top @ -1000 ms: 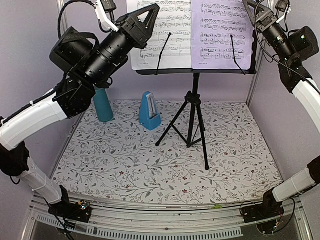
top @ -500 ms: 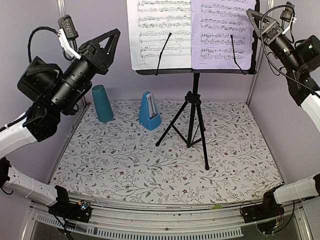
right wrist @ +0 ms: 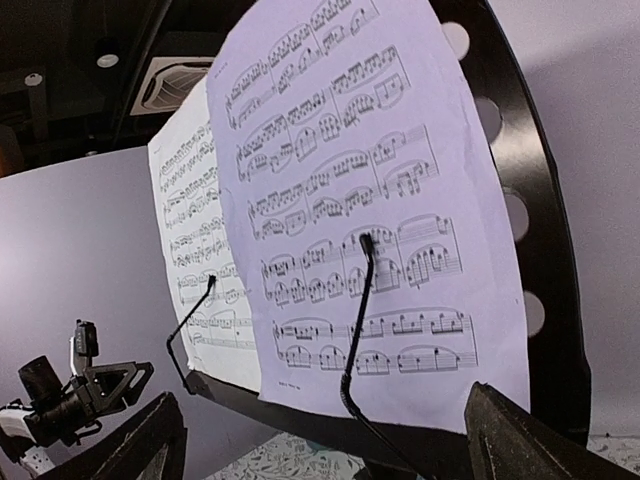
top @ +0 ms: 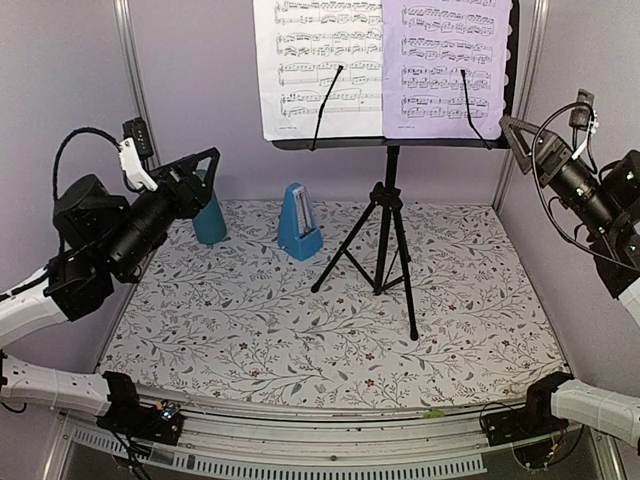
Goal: Set up the instrument practice props
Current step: Move the metronome to the center of the board.
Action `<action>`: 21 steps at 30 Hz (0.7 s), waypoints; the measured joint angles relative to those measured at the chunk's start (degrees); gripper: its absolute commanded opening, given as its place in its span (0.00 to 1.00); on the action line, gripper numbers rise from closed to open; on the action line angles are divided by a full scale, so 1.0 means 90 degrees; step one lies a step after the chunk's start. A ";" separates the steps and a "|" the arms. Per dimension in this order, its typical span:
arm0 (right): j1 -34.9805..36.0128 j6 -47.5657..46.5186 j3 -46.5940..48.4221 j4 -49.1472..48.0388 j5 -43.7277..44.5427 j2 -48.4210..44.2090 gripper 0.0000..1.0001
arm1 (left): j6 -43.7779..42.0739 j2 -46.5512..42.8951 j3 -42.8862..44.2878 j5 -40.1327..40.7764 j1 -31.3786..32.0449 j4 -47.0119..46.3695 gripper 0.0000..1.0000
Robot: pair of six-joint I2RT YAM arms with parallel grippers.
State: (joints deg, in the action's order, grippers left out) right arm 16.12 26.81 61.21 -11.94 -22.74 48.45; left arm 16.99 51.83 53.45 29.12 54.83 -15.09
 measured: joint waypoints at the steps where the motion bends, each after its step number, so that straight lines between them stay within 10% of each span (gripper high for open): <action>1: 0.0000 -0.0017 -0.0318 0.0138 0.0073 -0.0202 0.99 | 0.0146 -0.0002 -0.0090 -0.0015 -0.0097 0.0087 0.71; 7: 0.0000 -0.0104 -0.1574 0.0716 0.0498 -0.0930 0.99 | 0.0505 0.0398 -0.0345 -0.0265 -0.0636 0.0500 0.93; 21: 0.0000 -0.0155 -0.2769 0.1132 0.0911 -0.1175 0.99 | 0.0284 0.3446 0.1481 -0.1989 -0.2251 0.0874 0.91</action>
State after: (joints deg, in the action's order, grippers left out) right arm 16.12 25.41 36.29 -1.76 -14.55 37.87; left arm 19.55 82.85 66.78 11.22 34.57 -7.22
